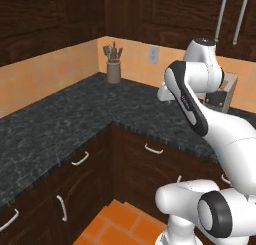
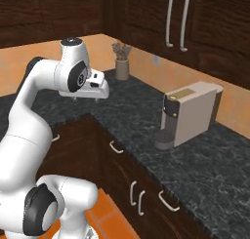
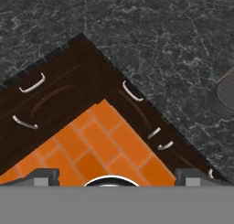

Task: Take a straw from the drawer in front and place it inside the glass cup on the dining counter.

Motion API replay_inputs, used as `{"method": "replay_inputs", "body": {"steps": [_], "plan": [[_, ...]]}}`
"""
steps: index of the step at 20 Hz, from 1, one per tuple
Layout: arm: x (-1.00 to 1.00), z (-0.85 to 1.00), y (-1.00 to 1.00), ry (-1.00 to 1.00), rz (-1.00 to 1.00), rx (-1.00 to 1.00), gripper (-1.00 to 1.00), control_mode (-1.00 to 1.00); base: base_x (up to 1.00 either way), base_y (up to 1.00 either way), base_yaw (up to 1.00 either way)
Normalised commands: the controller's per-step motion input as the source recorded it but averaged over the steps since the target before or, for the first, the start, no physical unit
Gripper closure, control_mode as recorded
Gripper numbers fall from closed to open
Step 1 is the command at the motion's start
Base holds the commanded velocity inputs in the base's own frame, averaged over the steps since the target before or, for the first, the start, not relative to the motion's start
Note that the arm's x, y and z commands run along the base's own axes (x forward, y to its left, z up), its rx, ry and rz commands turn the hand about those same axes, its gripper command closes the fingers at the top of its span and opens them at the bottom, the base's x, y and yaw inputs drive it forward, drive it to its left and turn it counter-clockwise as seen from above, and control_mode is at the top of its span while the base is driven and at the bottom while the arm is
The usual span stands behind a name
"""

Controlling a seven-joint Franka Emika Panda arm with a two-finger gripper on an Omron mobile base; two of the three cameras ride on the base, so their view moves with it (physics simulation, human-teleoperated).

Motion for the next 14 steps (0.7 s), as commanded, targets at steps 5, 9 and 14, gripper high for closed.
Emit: {"method": "replay_inputs", "body": {"steps": [5,9,14], "plan": [[0.0,0.0,0.0,0.0,0.0,0.0,-1.0,1.0,0.01,-0.52,0.15],[0.0,0.0,0.0,0.0,0.0,0.0,-1.0,1.0,0.0,-0.56,0.16],[0.0,0.0,0.0,0.0,0.0,0.0,-1.0,1.0,0.0,-0.45,0.16]]}}
